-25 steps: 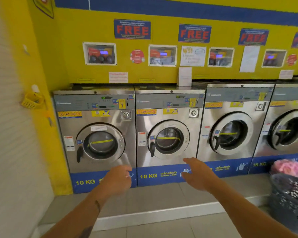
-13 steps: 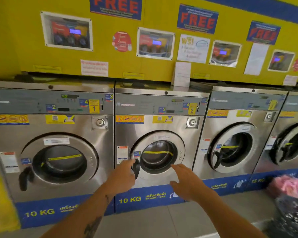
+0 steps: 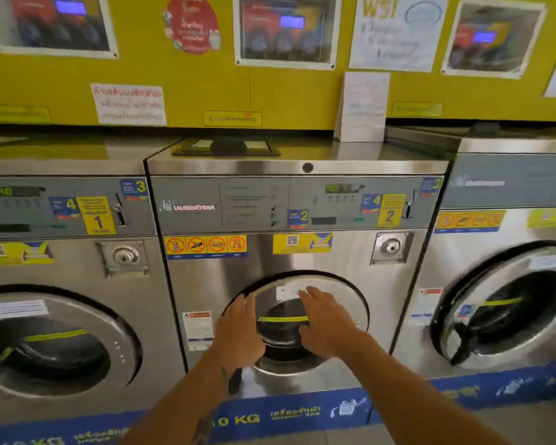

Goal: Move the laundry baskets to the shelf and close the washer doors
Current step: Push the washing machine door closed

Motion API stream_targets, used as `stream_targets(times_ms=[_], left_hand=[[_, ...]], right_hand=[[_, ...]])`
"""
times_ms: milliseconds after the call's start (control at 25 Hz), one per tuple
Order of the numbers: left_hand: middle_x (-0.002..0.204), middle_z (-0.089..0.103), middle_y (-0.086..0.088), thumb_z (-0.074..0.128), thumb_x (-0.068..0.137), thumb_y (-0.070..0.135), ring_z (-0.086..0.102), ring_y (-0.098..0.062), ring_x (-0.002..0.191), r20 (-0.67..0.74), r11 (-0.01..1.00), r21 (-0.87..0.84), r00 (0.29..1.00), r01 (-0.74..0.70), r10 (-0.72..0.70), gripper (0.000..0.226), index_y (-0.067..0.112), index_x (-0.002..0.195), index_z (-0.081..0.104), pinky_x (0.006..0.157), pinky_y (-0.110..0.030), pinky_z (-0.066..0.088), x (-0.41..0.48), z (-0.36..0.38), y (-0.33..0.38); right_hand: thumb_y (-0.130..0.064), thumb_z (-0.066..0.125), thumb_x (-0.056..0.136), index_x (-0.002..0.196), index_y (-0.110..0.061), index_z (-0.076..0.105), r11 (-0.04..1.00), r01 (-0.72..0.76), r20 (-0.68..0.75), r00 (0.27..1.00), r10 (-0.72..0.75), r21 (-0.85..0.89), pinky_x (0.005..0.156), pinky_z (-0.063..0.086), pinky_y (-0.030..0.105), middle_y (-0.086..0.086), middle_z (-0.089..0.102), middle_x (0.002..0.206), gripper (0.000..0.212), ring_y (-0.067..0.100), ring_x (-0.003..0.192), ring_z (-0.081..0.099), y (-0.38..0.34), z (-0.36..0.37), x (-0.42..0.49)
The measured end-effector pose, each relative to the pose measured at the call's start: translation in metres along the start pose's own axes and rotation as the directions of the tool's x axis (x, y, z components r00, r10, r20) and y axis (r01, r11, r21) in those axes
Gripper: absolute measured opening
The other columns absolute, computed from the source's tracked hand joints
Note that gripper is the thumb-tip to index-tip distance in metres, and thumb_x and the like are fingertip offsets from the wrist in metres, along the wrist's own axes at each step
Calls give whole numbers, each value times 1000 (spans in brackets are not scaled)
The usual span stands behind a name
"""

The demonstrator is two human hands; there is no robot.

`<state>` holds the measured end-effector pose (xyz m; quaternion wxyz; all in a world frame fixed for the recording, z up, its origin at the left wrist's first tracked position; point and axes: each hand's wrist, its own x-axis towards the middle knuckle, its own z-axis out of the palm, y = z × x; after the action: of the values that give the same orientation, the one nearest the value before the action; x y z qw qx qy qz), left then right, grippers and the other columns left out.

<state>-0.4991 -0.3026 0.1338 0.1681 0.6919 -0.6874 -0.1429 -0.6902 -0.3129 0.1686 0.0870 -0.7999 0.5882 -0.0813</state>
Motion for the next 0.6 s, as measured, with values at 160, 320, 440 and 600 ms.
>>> stream_targets(times_ms=[160, 320, 440, 600], left_hand=[[165, -5, -6, 63, 82, 17, 1, -29, 151, 30, 990, 29, 990, 137, -138, 100, 21, 155, -5, 122, -45, 13, 54, 34, 16], [164, -1, -9, 65, 80, 25, 1, -28, 151, -80, 986, 16, 983, 164, -162, 102, 20, 155, -4, 122, -49, 15, 74, 68, 14], [159, 21, -13, 55, 77, 36, 20, -32, 147, -212, 988, -87, 967, 126, -142, 87, 17, 154, 19, 118, -50, 27, 78, 77, 5], [154, 24, -8, 52, 71, 20, 27, -32, 143, -248, 976, -184, 955, 117, -161, 85, 23, 150, 22, 112, -52, 36, 80, 82, -1]], right_hand=[[-27, 70, 78, 153, -20, 6, 987, 105, 45, 994, -101, -118, 118, 18, 55, 9, 3, 164, 99, 36, 149, 5, 36, 25, 69], [-36, 77, 70, 154, -18, 3, 964, 168, -25, 984, -176, -206, 118, 11, 56, 13, 2, 164, 114, 38, 150, 2, 58, 62, 100], [-36, 81, 60, 153, -14, 19, 954, 190, -88, 973, -215, -233, 114, 22, 56, 16, 20, 160, 114, 39, 146, 19, 62, 77, 107], [-35, 81, 56, 151, -15, 21, 962, 176, -120, 971, -204, -211, 111, 30, 55, 15, 26, 158, 114, 38, 143, 24, 62, 80, 109]])
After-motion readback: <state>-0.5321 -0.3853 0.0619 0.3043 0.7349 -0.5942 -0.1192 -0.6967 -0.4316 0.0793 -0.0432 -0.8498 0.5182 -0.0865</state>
